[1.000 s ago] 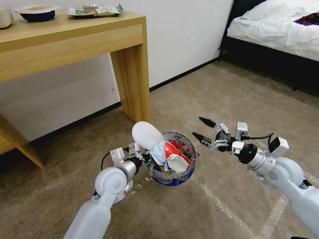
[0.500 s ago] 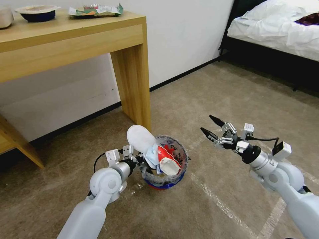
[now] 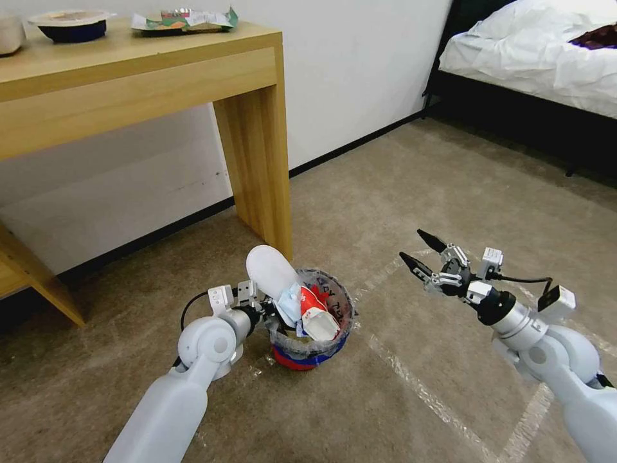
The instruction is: Pick up the trash bin and place the garbage on the floor into it.
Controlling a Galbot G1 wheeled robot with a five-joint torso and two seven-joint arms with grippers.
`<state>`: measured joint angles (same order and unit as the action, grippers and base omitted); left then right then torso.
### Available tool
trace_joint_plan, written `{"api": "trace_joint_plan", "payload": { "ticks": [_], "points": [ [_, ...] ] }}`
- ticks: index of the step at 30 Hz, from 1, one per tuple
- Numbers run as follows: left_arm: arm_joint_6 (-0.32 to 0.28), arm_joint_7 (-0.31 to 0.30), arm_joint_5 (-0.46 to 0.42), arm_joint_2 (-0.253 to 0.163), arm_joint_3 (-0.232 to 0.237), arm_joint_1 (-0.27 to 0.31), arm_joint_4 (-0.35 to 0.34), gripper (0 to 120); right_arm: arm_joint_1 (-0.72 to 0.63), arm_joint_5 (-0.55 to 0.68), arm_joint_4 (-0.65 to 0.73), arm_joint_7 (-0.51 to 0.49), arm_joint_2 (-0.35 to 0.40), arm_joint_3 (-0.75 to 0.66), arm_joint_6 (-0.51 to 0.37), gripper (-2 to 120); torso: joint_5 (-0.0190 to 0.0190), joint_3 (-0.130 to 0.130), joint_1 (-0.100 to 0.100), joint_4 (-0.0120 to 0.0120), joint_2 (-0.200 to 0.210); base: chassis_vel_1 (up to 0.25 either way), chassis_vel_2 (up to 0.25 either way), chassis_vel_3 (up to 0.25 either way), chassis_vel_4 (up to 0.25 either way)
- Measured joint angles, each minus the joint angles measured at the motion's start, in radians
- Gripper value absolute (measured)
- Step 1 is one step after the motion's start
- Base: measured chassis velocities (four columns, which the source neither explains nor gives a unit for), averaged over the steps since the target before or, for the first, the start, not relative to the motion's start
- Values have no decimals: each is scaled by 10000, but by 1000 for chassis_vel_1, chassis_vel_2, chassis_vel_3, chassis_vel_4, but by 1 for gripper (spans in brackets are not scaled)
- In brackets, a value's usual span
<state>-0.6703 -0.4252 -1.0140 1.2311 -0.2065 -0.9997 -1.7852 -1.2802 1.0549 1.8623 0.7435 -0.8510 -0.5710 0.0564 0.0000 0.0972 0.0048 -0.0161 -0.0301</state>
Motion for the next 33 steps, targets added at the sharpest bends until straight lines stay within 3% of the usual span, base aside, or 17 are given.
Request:
{"api": "trace_joint_plan", "payload": {
  "ticks": [17, 20, 22, 25, 27, 29, 33],
  "points": [
    [-9, -167, -105, 215, 83, 410, 561, 2, 137, -7, -287, 10, -78, 165, 6, 100, 0, 0, 0, 1, 1, 0, 0, 0, 0],
    [-17, -171, -126, 154, 71, 357, 552, 11, 79, -11, -320, 26, -72, 151, 7, 100, 0, 0, 0, 0, 0, 0, 0, 0, 0],
    [-29, -173, -155, 103, 44, 305, 527, 25, 31, -30, -360, 57, -72, 98, 20, 100, -1, 0, 0, 1, -1, 0, 0, 0, 0],
    [-30, -171, -163, 82, 35, 298, 523, 30, 26, -39, -372, 62, -75, 93, 22, 100, 1, 0, 0, 1, 0, 0, 0, 0, 0],
    [-31, -163, -174, 68, 25, 287, 507, 43, 16, -66, -392, 65, -92, 86, 38, 100, 0, 0, 0, 1, 0, 0, 0, 0, 0],
    [-31, -160, -174, 67, 23, 284, 499, 47, 9, -74, -396, 68, -95, 85, 44, 100, 0, 0, 0, 1, 0, 0, 0, 0, 0],
    [-20, -98, -171, 33, 1, 251, 426, 65, -22, -116, -429, 94, -106, 57, 53, 100, -1, 0, 0, 1, 0, 0, 0, 0, 0]
  ]
}}
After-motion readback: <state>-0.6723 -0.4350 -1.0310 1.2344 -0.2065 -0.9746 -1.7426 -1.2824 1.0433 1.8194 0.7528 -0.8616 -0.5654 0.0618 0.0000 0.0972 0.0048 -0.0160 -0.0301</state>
